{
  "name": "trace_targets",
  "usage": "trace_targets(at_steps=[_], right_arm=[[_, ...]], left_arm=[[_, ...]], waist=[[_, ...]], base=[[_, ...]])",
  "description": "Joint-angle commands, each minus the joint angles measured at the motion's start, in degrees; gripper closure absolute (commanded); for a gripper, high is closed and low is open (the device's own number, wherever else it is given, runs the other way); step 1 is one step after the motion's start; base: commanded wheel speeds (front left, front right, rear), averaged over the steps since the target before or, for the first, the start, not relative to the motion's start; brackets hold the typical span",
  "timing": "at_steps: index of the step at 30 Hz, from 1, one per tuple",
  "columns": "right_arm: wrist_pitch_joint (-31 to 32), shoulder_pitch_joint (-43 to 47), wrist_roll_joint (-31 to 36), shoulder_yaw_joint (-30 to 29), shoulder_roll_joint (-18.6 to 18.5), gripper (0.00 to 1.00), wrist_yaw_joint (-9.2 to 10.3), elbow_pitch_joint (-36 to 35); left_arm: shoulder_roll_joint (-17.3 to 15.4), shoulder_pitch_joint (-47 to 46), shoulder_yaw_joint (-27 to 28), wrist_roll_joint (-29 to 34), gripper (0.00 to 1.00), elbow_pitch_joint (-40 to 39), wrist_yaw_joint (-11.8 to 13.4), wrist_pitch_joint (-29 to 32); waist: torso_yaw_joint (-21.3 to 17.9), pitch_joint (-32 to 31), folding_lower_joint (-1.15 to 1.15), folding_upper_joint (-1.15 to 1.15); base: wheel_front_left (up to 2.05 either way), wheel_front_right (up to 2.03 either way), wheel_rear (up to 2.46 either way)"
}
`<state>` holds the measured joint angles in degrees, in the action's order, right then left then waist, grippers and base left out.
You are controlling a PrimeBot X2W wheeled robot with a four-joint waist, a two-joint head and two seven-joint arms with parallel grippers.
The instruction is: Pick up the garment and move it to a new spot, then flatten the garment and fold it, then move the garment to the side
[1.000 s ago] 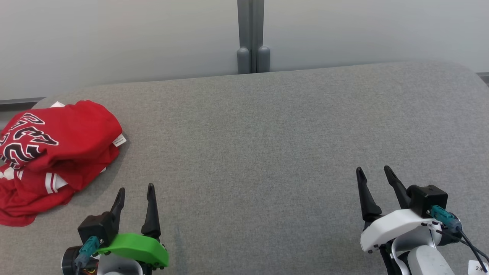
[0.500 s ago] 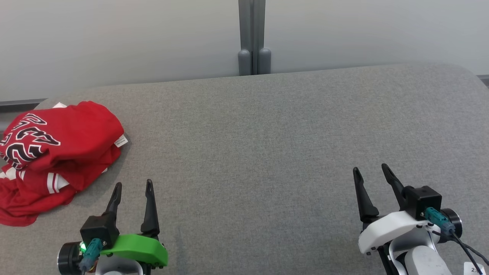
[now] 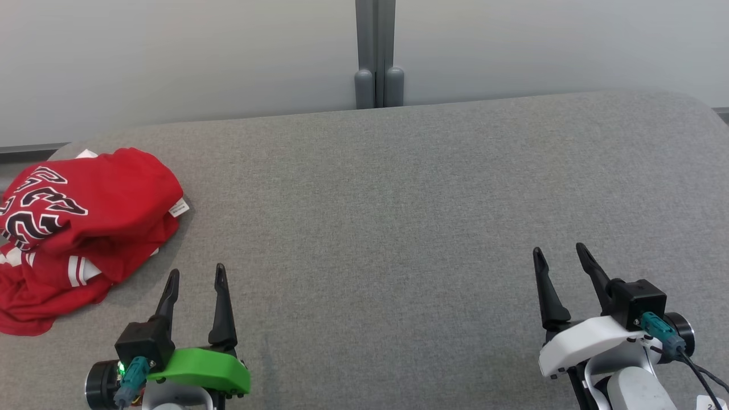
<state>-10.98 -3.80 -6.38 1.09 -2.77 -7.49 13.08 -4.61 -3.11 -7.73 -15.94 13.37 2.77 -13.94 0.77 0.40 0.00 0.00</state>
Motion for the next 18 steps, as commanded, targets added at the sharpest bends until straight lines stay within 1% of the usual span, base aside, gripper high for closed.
trace_targets(at_steps=[1,4,8,13,14,18], right_arm=[[-0.37,-0.19,-0.11,-0.17,-0.20,0.00,0.00,0.26],[-0.60,0.04,0.44,-0.32,-0.19,0.00,0.00,0.38],[-0.67,0.76,1.28,-0.30,-0.20,0.00,0.00,-0.43],[-0.67,0.89,1.79,0.03,-0.17,0.00,0.00,-1.21],[-0.79,0.69,1.80,0.23,-0.21,0.00,0.00,-1.38],[-0.78,0.68,1.79,0.86,-0.19,0.00,0.00,-1.58]], left_arm=[[-0.02,-0.13,-0.03,-0.17,0.00,-0.13,0.28,-0.12],[-0.02,-0.44,-0.45,-0.15,0.00,-0.18,0.26,0.02],[-0.07,-0.88,-0.68,-0.29,0.00,0.04,0.38,-0.13],[-0.30,0.00,-0.62,-0.22,0.00,0.00,1.13,-0.28],[-0.73,0.60,-0.42,-0.06,0.00,-0.12,1.50,-0.29],[-1.26,1.30,0.09,-0.43,0.00,-0.50,1.97,-0.27]], waist=[[0.08,0.06,0.00,0.00],[0.81,0.09,0.00,0.00],[3.56,0.14,0.00,0.00],[9.29,-0.12,0.00,0.00],[11.75,-0.20,0.00,0.00],[16.66,-0.36,0.00,0.00]], base=[[0.00,0.00,0.00],[0.00,0.00,0.00],[0.00,0.00,0.00],[0.00,0.00,0.00],[0.00,0.00,0.00],[0.00,0.00,0.00]])
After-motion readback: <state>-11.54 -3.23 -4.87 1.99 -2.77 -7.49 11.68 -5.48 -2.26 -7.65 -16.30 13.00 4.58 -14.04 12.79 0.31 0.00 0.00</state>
